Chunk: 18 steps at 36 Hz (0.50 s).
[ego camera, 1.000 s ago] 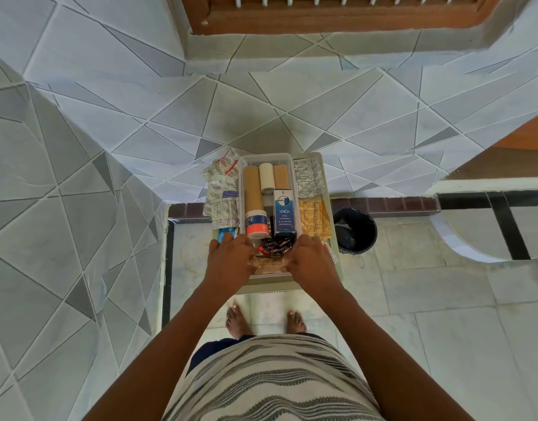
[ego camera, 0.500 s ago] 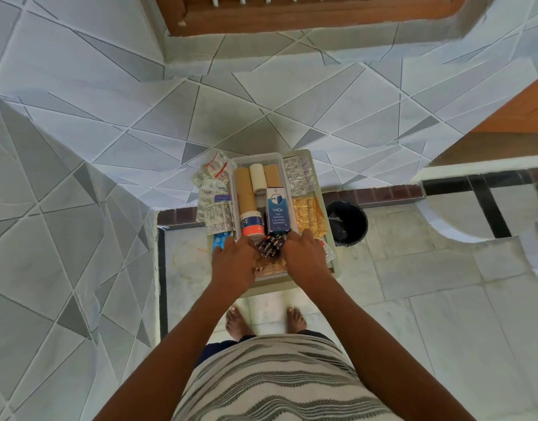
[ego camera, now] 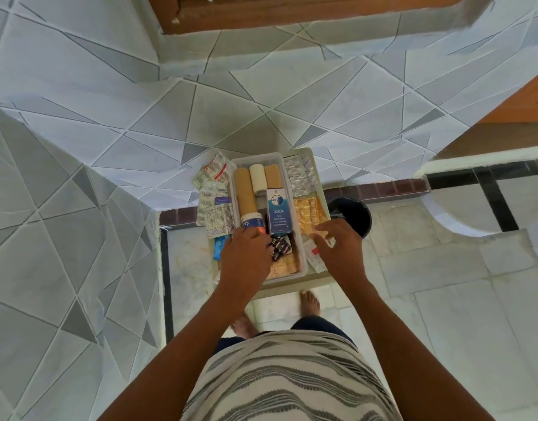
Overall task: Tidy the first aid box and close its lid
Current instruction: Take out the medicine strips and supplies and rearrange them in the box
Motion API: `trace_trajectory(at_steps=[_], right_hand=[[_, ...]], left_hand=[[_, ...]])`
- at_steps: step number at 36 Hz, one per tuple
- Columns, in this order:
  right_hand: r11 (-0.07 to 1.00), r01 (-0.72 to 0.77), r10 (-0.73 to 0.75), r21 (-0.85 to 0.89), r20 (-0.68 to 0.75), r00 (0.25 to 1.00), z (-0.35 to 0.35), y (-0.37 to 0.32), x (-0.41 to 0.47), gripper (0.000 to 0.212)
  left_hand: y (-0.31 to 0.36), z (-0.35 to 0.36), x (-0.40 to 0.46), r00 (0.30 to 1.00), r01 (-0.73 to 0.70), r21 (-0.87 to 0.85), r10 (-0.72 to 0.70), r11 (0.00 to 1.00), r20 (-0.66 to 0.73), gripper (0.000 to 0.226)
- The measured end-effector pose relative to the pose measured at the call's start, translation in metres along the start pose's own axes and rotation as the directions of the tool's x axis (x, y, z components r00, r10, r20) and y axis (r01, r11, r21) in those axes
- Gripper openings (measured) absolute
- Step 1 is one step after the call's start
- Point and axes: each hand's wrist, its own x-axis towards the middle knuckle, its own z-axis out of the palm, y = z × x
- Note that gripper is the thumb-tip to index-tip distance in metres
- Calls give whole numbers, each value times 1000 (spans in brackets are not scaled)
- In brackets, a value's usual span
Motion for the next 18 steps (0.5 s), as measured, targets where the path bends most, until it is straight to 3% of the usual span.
trace_trajectory(at_steps=[4,7,13,18], right_hand=[[978,-173,179,-121,42,983,4,31,30,32],[967,-157,182,-202,112,977,6,43,52,40],[948,-106,166,-302,181,969,11,46,79,10],[964,-110,162,-242,207,965,3,56,85,20]], left_hand=[[9,15,15,990,1,-17,2,1000,144,17],[13,26,13,976,52,-5,-50,999,212,23],[26,36,4,976,109,-22,-103,994,190,31],[33,38,4,957,175,-48,-158,983,243,28]])
